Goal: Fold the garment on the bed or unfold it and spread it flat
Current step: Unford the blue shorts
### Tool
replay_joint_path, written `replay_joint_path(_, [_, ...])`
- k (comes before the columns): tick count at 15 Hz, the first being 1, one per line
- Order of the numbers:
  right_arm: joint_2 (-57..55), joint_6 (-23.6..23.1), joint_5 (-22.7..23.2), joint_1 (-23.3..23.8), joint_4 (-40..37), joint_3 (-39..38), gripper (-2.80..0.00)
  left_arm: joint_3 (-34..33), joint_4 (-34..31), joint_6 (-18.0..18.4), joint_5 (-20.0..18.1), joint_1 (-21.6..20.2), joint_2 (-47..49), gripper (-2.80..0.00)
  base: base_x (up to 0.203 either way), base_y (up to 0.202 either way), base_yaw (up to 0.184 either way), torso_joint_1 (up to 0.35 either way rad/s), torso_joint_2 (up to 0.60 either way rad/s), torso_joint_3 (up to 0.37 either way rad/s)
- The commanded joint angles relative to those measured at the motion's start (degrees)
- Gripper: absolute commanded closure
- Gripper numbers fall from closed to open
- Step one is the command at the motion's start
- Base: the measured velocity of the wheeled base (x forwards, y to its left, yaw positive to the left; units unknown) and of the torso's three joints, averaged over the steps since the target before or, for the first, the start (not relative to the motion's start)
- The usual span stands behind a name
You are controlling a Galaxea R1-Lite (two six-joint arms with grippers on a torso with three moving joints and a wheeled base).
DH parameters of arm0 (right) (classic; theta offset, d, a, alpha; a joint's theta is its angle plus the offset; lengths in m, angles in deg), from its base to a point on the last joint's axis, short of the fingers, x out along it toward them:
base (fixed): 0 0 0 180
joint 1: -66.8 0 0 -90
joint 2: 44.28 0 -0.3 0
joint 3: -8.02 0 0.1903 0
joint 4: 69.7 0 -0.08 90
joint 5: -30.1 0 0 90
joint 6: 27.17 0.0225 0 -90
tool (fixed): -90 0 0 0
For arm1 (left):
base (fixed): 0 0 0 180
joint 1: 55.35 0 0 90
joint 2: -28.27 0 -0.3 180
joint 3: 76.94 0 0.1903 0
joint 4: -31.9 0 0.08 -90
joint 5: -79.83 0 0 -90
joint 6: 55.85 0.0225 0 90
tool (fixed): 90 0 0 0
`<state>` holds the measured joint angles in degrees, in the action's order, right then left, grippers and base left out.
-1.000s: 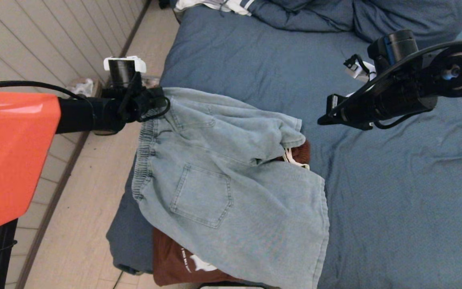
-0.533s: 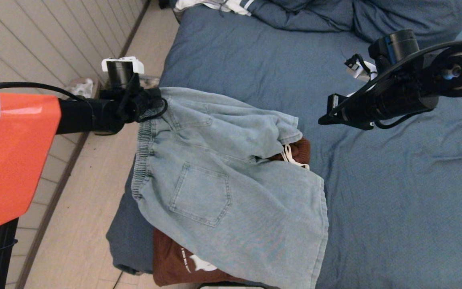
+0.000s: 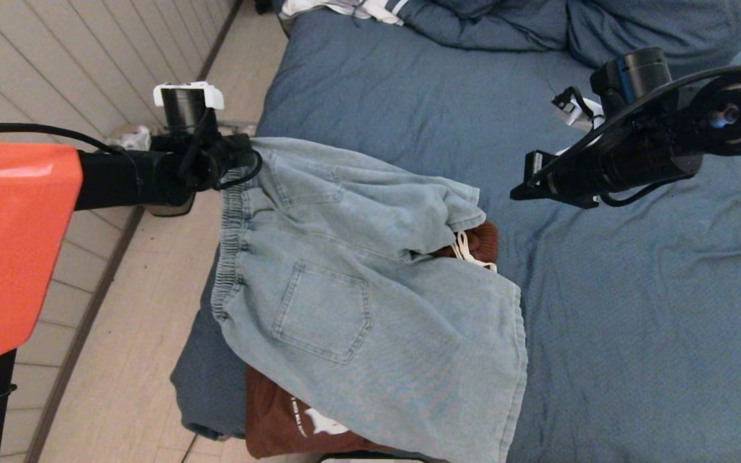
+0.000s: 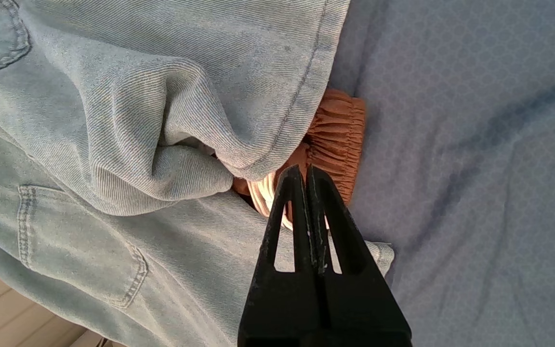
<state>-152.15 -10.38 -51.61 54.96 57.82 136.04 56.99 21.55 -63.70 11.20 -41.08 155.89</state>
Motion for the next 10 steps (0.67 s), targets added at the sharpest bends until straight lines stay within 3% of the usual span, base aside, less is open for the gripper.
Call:
replay_joint_path(1, [0.0,0.1,0.1,0.0,-0.2,-0.1,0.00,-0.1,-1.0,-0.1,0.3,0.1,-1.5,-2.80,0.000,0.000,0.000,0.000,0.00,0.000])
replay_joint_path(5, [0.3,0.1,0.1,0.1,-0.2,-0.1,0.00,-0.2,-6.0,0.1,-0.4,0.1,-3.5,-2.80,0.000,0.000,0.000,0.000,0.00,0.000])
replay_joint_path(10, [0.4,0.1,0.1,0.1,-0.2,-0.3,0.00,-0.4,-12.7,0.3,-5.4,0.1,-4.4,-2.80,0.000,0.000,0.000,0.000,0.00,0.000])
